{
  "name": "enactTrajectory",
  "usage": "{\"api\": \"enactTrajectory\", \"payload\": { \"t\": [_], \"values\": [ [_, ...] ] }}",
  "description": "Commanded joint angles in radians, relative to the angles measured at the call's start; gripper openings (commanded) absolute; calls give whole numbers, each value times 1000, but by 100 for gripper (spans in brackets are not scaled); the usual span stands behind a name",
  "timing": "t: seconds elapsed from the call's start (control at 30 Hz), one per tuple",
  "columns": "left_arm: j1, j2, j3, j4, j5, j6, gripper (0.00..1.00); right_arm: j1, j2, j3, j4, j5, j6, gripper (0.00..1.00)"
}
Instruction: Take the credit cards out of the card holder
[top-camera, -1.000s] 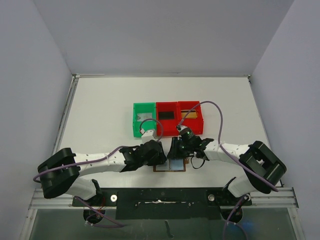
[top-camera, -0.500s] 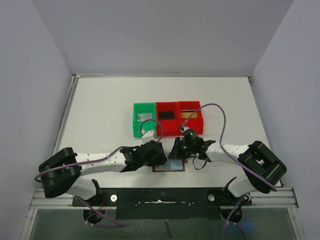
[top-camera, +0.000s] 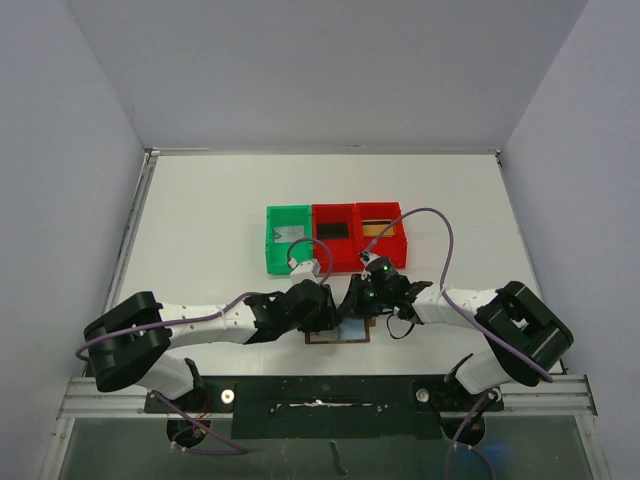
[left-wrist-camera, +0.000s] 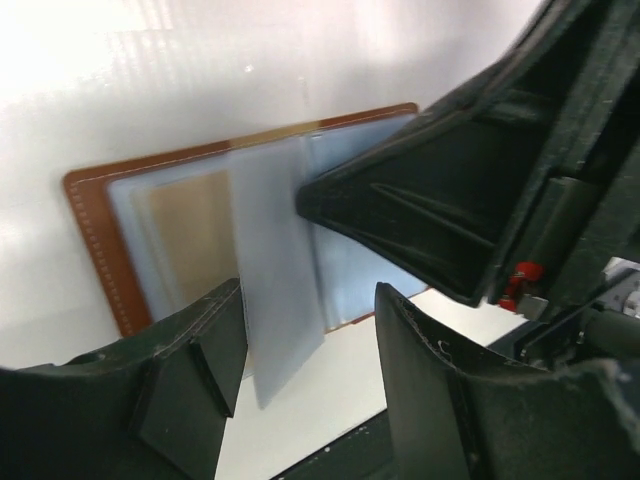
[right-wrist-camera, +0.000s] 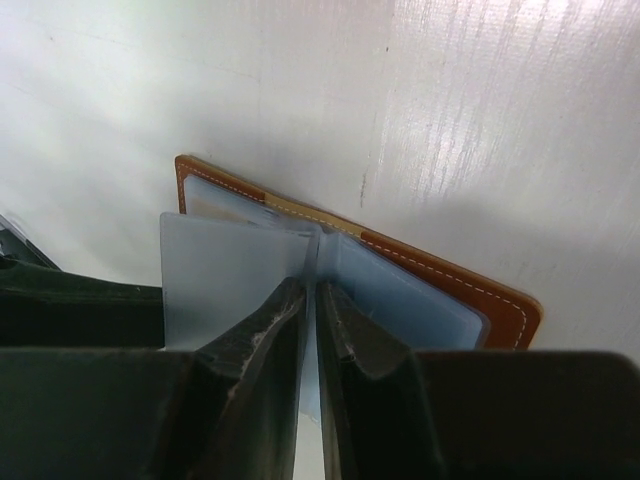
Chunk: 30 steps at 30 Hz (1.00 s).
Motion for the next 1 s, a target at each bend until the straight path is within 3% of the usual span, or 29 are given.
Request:
{"api": "enactTrajectory", "payload": {
  "t": [0.0,0.3,0.57,0.73,0.97],
  "values": [
    [1,6,31,150,66,27,50,-7,-16,-16,4,27,-16,15],
    [3,52,51,244,138,39,50,-20,-156,24,-50,38,-21,26],
    [0,134,87,292,182,51,50,-66,-363,49,-340,320,10,34],
    [-12,180,117,291,209,59,50,-101,-460,12,-373,339,34,36],
    [-20,9,59,138,21,37,52,-103,-472,14,-280,217,-13,37]
  ]
}}
